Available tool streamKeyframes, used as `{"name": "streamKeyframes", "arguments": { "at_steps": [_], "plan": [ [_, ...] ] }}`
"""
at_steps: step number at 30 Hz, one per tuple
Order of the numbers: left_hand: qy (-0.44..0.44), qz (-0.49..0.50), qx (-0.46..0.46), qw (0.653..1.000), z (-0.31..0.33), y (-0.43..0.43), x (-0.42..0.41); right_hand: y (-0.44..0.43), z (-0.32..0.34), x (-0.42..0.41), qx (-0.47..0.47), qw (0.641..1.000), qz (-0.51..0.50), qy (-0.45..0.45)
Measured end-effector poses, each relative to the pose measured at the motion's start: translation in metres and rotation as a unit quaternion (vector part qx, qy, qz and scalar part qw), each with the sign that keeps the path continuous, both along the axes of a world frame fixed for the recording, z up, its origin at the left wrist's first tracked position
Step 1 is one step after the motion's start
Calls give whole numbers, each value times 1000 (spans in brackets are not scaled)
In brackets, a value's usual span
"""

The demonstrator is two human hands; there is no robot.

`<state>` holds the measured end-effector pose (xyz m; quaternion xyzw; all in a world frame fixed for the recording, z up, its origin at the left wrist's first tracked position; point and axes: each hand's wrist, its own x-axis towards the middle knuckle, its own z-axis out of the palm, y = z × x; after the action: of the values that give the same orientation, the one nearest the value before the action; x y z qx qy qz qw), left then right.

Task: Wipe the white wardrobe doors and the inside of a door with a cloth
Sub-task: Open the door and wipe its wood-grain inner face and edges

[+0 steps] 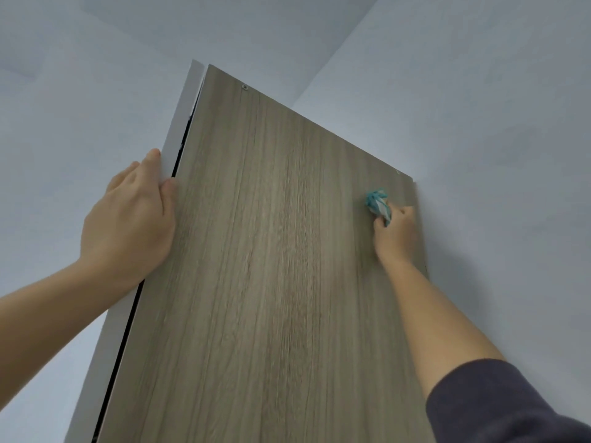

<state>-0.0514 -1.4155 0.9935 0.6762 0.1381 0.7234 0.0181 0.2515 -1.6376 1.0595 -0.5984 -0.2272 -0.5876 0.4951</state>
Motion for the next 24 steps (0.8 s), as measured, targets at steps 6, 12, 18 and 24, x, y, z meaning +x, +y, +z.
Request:
{"name": "streamKeyframes", "arguments": {
  "at_steps": [6, 12, 18, 24],
  "plan": [
    [-11, 12, -10, 1000, -2, -5, 1, -42, -37, 57, 45, 985, -87, 139],
    [-11, 11, -4, 1000, 0, 0, 2, -44, -46, 58, 67, 977, -88, 180],
    [-9, -23, 9, 1000, 2, 4, 3, -23, -55, 32, 74, 985, -53, 144],
    [-20, -92, 7, 996, 0, 1, 2, 24, -62, -31, 30, 999, 19, 6]
  ]
}}
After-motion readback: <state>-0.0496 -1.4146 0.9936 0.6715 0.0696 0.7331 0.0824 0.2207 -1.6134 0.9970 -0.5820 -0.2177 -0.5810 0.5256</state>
